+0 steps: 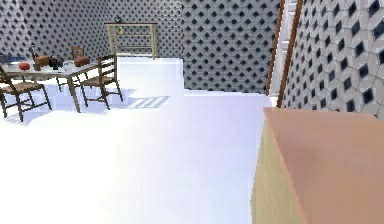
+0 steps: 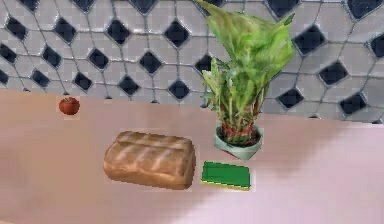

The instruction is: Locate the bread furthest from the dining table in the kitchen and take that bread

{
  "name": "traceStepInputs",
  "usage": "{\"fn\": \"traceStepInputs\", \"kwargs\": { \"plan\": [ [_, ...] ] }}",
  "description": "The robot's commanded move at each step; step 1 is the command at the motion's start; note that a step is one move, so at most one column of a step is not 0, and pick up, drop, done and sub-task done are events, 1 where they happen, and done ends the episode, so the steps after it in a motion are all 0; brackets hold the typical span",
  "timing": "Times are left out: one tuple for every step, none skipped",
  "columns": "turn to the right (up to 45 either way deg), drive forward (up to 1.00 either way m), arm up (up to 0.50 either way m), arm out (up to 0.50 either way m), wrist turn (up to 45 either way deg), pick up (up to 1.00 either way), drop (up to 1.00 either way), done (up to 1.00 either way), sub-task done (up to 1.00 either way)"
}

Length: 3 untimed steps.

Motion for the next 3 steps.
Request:
{"fn": "traceStepInputs", "kwargs": {
  "plan": [
    [0.0, 0.0, 0.38, 0.0, 0.0, 0.0, 0.0, 0.0, 0.0],
    [0.0, 0.0, 0.0, 0.04, 0.0, 0.0, 0.0, 0.0, 0.0],
    [0.0, 0.0, 0.0, 0.0, 45.0, 0.0, 0.0, 0.0, 0.0]
  ]
}}
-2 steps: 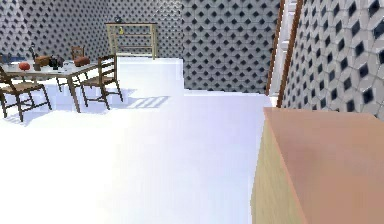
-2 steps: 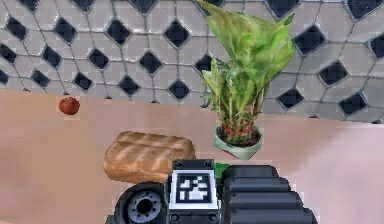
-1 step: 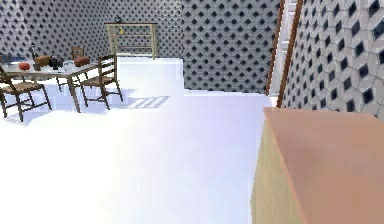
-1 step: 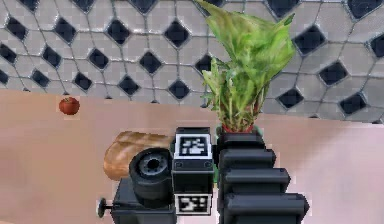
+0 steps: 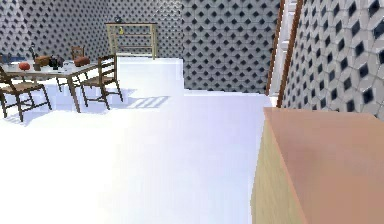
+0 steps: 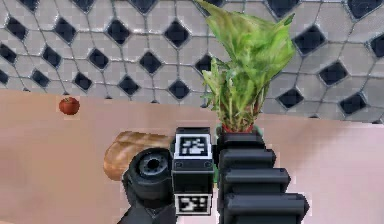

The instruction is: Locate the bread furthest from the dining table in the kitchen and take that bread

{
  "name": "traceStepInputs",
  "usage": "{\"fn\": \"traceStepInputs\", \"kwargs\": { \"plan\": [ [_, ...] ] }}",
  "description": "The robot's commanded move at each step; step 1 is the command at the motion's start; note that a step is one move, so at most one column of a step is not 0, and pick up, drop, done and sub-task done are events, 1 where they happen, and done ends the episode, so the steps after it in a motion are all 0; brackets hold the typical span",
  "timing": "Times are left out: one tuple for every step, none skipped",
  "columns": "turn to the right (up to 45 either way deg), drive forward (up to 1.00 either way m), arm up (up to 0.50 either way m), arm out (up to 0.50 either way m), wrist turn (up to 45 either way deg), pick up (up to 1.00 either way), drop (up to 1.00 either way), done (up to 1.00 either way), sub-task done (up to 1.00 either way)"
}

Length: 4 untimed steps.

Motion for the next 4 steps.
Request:
{"fn": "traceStepInputs", "kwargs": {
  "plan": [
    [0.0, 0.0, 0.0, 0.0, 45.0, 0.0, 0.0, 0.0, 0.0],
    [0.0, 0.0, 0.0, 0.0, 45.0, 0.0, 0.0, 0.0, 0.0],
    [0.0, 0.0, 0.0, 0.0, 45.0, 0.0, 0.0, 0.0, 0.0],
    [0.0, 0.0, 0.0, 0.0, 6.0, 0.0, 0.0, 0.0, 0.0]
  ]
}}
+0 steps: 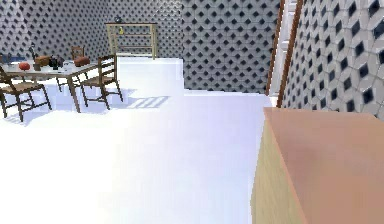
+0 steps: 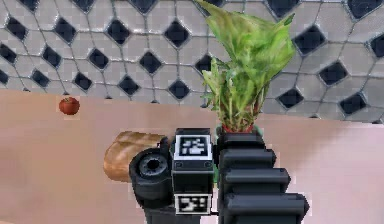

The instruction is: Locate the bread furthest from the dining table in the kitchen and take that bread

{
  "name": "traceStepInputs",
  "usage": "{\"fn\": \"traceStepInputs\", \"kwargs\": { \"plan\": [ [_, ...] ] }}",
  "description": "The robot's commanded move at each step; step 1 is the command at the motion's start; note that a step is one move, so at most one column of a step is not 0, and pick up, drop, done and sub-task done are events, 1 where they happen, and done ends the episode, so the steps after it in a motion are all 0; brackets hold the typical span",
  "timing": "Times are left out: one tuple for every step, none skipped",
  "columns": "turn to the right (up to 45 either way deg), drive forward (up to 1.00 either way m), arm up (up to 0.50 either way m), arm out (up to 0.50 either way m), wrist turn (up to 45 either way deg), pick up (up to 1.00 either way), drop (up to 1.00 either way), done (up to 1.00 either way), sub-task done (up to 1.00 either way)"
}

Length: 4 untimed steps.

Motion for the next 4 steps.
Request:
{"fn": "traceStepInputs", "kwargs": {
  "plan": [
    [0.0, 0.0, -0.1, 0.0, 0.0, 0.0, 0.0, 0.0, 0.0],
    [0.0, 0.0, 0.0, 0.0, 0.0, 1.0, 0.0, 0.0, 0.0],
    [0.0, 0.0, 0.1, 0.0, 0.0, 0.0, 0.0, 0.0, 0.0],
    [0.0, 0.0, 0.0, 0.0, 0.0, 0.0, 0.0, 1.0, 0.0]
  ]
}}
